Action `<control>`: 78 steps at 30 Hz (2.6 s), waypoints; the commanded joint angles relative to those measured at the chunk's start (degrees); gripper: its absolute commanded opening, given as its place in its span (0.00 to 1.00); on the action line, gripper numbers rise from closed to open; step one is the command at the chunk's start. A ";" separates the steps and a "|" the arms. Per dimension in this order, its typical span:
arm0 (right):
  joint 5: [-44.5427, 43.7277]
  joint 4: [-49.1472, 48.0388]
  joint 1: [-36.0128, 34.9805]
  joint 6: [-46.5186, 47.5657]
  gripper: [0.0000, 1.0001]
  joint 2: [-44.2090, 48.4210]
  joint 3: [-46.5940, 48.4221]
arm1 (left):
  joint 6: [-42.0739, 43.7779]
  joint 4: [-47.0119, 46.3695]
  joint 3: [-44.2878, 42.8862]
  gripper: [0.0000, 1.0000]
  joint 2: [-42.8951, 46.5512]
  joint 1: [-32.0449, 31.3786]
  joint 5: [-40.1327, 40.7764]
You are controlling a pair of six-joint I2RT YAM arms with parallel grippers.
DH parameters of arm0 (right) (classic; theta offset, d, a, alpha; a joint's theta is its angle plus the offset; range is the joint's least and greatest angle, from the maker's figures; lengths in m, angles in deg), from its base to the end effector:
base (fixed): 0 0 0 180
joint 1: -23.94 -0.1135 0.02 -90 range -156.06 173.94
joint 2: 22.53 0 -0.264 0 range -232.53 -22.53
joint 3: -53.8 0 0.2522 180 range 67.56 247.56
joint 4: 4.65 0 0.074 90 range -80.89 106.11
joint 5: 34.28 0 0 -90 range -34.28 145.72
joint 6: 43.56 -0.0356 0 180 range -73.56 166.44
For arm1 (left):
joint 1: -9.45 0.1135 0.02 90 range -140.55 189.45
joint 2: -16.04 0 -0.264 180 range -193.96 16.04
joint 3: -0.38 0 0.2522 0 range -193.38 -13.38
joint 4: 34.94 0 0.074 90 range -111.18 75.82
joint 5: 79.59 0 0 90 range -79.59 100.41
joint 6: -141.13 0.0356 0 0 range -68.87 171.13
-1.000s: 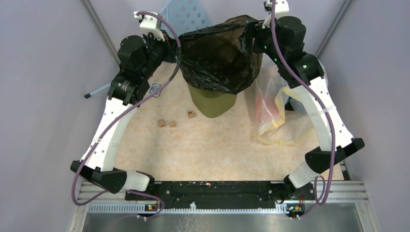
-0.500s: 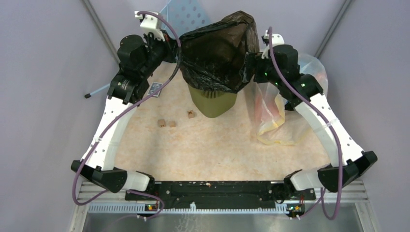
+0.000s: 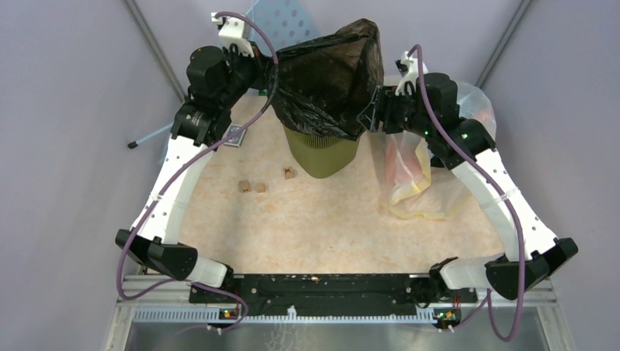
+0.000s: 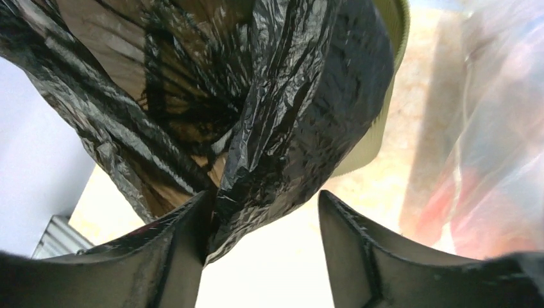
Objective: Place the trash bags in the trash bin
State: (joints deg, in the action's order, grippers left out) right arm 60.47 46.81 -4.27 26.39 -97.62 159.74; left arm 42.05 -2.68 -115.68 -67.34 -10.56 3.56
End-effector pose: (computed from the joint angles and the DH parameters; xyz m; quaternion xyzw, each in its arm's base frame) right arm 0.2375 0.1307 0.4594 -0.0820 0.8177 0.2636 0.5051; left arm 0.2909 -0.1105 0.5127 0.1092 0.6960 -0.2187 0.6752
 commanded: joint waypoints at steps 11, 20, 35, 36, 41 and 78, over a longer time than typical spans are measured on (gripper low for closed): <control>-3.94 -3.20 0.29 0.67 0.03 -2.48 5.17 | -3.62 -6.21 -9.94 0.00 -7.77 2.24 -2.52; -7.46 -8.16 0.36 -0.85 0.00 -6.72 6.07 | -8.66 -10.97 -12.74 0.00 -13.51 5.41 -5.84; -3.84 -6.36 0.37 -0.48 0.00 -12.40 10.81 | -13.99 -11.61 -10.79 0.00 -16.84 11.29 -17.36; -2.75 -6.59 0.34 -0.70 0.00 -12.07 10.15 | -13.77 -11.16 -10.43 0.00 -16.41 11.31 -18.64; -1.58 -7.25 0.41 -0.81 0.00 -8.61 6.26 | -13.33 -10.64 -4.37 0.00 -10.90 11.30 -19.57; -0.70 -23.99 4.80 -3.40 0.31 0.19 -19.37 | -8.32 -17.87 25.93 0.00 2.72 12.36 -4.48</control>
State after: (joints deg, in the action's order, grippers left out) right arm 60.03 29.91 -1.91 22.76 -98.76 140.27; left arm 35.08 -12.36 -86.44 -62.97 1.39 -2.23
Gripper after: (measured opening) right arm 0.286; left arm 0.004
